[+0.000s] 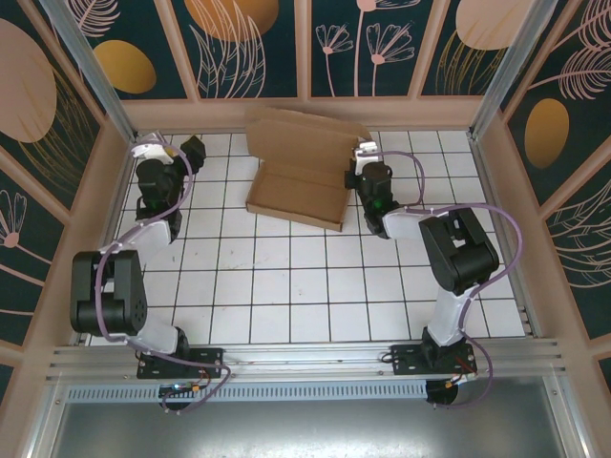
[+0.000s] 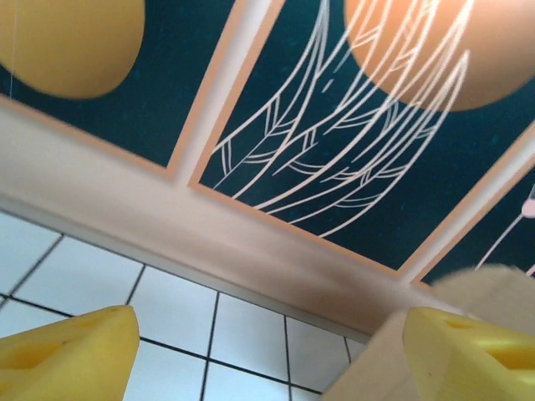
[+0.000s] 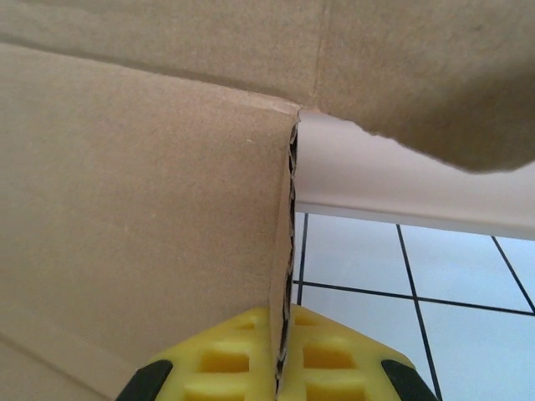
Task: Fold the paper box
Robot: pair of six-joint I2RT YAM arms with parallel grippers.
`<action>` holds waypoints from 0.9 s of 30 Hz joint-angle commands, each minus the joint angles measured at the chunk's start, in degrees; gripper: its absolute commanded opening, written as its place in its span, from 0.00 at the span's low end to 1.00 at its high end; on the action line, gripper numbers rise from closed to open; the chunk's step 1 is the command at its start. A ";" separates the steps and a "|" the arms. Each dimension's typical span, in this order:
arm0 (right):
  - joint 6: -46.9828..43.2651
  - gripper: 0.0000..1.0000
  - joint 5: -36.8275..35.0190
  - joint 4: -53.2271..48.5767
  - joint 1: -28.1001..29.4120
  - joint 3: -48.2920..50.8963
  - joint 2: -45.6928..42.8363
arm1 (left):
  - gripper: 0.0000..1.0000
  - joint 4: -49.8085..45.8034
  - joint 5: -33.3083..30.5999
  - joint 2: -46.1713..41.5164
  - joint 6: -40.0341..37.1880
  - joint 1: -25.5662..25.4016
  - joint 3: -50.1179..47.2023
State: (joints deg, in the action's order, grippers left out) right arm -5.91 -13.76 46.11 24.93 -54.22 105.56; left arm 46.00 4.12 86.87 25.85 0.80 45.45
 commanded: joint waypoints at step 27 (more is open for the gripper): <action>-9.65 0.00 19.10 -10.71 -0.67 -1.79 -0.93 | 0.56 -25.43 17.95 23.23 -7.63 -5.73 19.18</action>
State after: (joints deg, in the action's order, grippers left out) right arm -12.25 1.21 40.62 24.45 -55.07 103.50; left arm 26.04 24.32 108.81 15.81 -4.36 64.10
